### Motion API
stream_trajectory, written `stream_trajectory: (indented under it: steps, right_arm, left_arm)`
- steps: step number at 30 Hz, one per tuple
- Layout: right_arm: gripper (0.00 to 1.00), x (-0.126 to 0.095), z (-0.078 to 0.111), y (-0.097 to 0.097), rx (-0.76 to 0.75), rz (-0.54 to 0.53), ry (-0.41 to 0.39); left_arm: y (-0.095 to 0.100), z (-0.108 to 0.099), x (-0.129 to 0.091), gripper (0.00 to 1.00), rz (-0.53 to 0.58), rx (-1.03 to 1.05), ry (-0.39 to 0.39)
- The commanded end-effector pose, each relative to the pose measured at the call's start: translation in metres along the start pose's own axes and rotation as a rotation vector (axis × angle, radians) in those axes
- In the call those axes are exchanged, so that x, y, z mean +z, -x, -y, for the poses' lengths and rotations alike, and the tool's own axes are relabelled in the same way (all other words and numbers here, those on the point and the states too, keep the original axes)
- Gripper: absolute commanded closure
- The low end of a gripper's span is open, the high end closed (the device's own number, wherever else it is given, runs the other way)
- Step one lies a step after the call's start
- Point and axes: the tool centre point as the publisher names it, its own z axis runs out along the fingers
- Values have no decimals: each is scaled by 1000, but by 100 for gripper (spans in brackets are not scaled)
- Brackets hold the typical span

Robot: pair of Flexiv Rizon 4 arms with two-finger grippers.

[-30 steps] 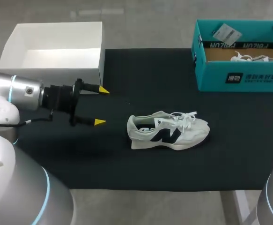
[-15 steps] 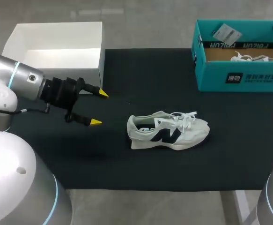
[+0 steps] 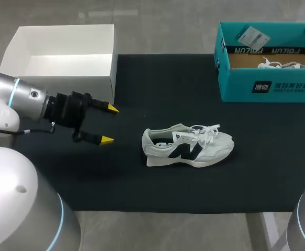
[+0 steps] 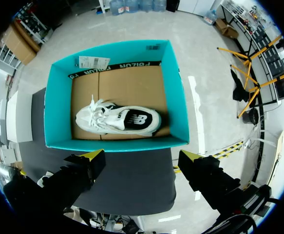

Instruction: Take the shoe out of the shoebox, open the shoe tongue, remove and reinsert the insole, then place the shoe into the shoebox

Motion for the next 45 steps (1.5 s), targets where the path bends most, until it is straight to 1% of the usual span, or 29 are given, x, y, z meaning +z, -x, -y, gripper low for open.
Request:
stream_trajectory:
  steps: [1,3,6,8,10,12,15,18,22,29,35,42,45]
  right_arm:
    - [0,0,-1,0,0,0,-2]
    - [0,0,-1,0,0,0,-2]
    - [0,0,-1,0,0,0,-2]
    - [0,0,-1,0,0,0,-2]
    - [0,0,-1,0,0,0,-2]
    - [0,0,-1,0,0,0,-2]
    - [0,0,-1,0,0,0,-2]
    - [0,0,-1,0,0,0,-2]
    - [0,0,-1,0,0,0,-2]
    - [0,0,-1,0,0,0,-2]
    - [0,0,-1,0,0,0,-2]
    - [0,0,-1,0,0,0,-2]
    - [0,0,-1,0,0,0,-2]
  left_arm:
    - [-9,-17,11,0,50,-35,-44]
    - [-14,-22,17,0,58,-72,-73]
    - [-20,-29,29,0,40,-112,-101]
    - [-22,-32,39,0,35,-134,-106]
    - [-24,-35,49,0,39,-194,-147]
    - [-24,-38,56,0,53,-210,-147]
    - [-22,-40,67,0,72,-202,-127]
    - [-20,-41,77,0,67,-191,-121]
    - [-11,-46,91,0,40,-213,-118]
    - [-1,-48,117,0,32,-216,-110]
    - [-7,-46,128,0,7,-231,-135]
    - [-16,-49,138,0,-20,-254,-139]
    - [-16,-50,143,0,-20,-264,-139]
